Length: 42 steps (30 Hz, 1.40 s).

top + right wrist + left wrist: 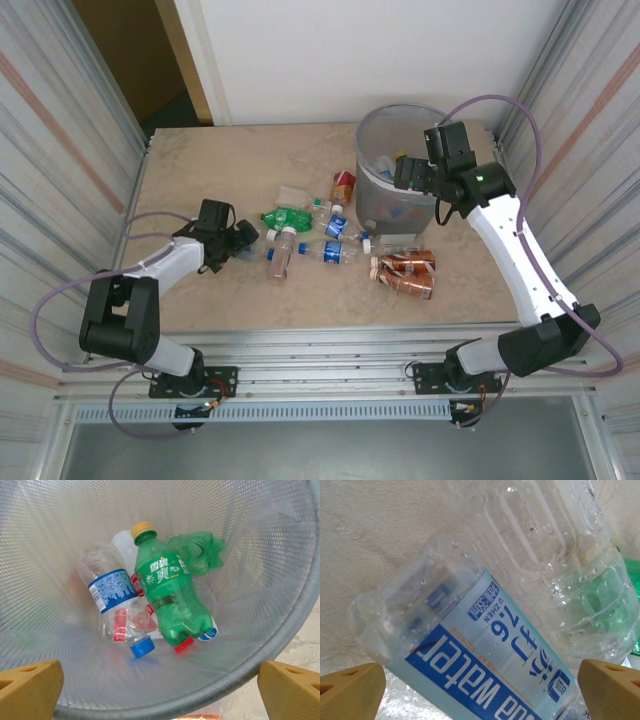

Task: Put the plastic bottles in the bin

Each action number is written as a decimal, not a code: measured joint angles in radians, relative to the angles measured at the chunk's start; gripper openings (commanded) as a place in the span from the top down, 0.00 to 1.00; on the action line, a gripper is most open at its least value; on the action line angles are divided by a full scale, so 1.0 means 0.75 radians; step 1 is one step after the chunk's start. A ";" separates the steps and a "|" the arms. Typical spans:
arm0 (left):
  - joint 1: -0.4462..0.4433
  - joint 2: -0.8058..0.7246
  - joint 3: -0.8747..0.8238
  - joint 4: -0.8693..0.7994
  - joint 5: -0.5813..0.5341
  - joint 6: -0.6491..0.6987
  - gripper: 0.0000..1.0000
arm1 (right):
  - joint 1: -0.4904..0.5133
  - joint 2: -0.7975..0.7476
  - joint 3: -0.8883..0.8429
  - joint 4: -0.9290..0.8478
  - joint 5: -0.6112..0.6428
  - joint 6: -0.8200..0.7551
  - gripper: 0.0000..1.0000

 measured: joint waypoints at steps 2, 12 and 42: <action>0.000 0.018 0.003 0.001 0.001 0.000 0.01 | 0.000 -0.009 -0.014 0.010 -0.001 0.003 0.02; 0.008 0.056 0.007 -0.002 -0.005 0.011 0.07 | 0.001 -0.027 -0.048 0.042 -0.001 0.024 0.02; 0.099 -0.183 -0.109 -0.024 -0.021 0.213 0.47 | 0.029 -0.019 -0.046 0.054 0.038 0.028 0.02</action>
